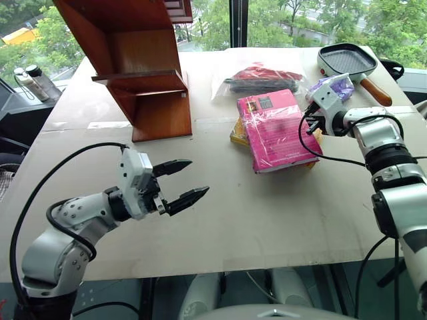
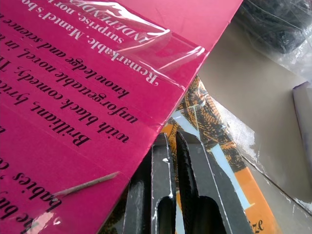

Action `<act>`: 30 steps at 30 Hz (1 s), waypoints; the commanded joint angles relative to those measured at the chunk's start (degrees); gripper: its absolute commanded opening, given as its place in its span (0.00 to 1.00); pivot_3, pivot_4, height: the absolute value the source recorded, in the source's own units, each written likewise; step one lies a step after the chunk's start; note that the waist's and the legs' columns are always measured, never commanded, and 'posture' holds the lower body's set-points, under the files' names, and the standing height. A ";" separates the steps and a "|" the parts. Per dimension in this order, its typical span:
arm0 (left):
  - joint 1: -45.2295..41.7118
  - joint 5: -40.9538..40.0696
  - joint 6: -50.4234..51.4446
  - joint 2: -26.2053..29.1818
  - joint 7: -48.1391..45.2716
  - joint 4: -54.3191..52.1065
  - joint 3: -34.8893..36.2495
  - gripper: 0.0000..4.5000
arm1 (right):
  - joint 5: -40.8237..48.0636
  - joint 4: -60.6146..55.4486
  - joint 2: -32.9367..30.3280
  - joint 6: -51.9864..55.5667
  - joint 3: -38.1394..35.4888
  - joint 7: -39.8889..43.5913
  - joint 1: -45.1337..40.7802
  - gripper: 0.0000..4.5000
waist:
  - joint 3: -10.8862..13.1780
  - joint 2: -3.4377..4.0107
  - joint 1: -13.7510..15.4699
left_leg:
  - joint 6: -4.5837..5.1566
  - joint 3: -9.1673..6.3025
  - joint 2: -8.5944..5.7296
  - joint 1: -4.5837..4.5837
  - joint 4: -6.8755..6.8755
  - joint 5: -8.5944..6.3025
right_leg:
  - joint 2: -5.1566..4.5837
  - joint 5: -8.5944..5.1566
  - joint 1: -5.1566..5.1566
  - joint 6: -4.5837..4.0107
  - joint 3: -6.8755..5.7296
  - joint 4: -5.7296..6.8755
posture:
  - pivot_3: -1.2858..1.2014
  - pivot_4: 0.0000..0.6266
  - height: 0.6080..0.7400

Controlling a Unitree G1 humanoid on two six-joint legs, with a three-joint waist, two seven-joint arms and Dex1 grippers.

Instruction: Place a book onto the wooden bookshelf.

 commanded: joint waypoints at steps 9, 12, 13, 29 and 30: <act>-17.85 -16.68 31.59 -5.35 19.23 12.56 -1.77 1.00 | 17.25 -35.82 -18.06 1.08 -16.77 18.56 24.71 0.26 | 0.03 0.07 2.41 | 0.03 -0.29 -0.16 -0.18 0.21 -0.01 | -0.11 0.00 0.05 0.03 -0.34 -0.01 | 0.52 0.24 1.00; -25.20 -23.38 39.95 -10.70 25.86 22.06 0.92 1.00 | 29.97 -56.39 -22.67 10.90 -27.87 22.83 40.84 0.57 | -0.01 0.13 2.49 | 0.03 -0.43 -0.20 -0.37 0.36 -0.01 | -0.12 -0.02 0.00 0.07 -0.52 0.03 | 0.52 0.24 1.00; -27.23 -24.33 41.61 -12.14 27.51 24.82 1.52 1.00 | 33.22 -62.15 -23.50 13.97 -31.55 22.88 45.78 0.66 | -0.02 0.15 2.37 | 0.02 -0.47 -0.15 -0.40 0.40 -0.01 | -0.09 -0.01 0.02 0.06 -0.48 0.05 | 0.52 0.24 1.00; -53.20 -23.28 39.32 -33.35 42.78 69.70 10.45 1.00 | 51.88 -103.82 -10.63 19.55 -57.91 4.77 81.05 0.99 | -0.04 -0.36 2.90 | 0.19 -0.29 -0.53 0.75 0.53 -0.09 | -0.09 0.03 0.88 0.18 -0.20 0.49 | 0.52 0.24 1.00; -54.72 -21.96 38.51 -33.46 41.08 72.50 10.07 1.00 | 52.66 -104.57 -10.57 19.61 -57.86 3.78 81.47 0.99 | -0.04 -0.37 2.92 | 0.18 -0.24 -0.54 0.70 0.53 -0.09 | -0.09 0.03 0.89 0.18 -0.28 0.44 | 0.52 0.24 1.00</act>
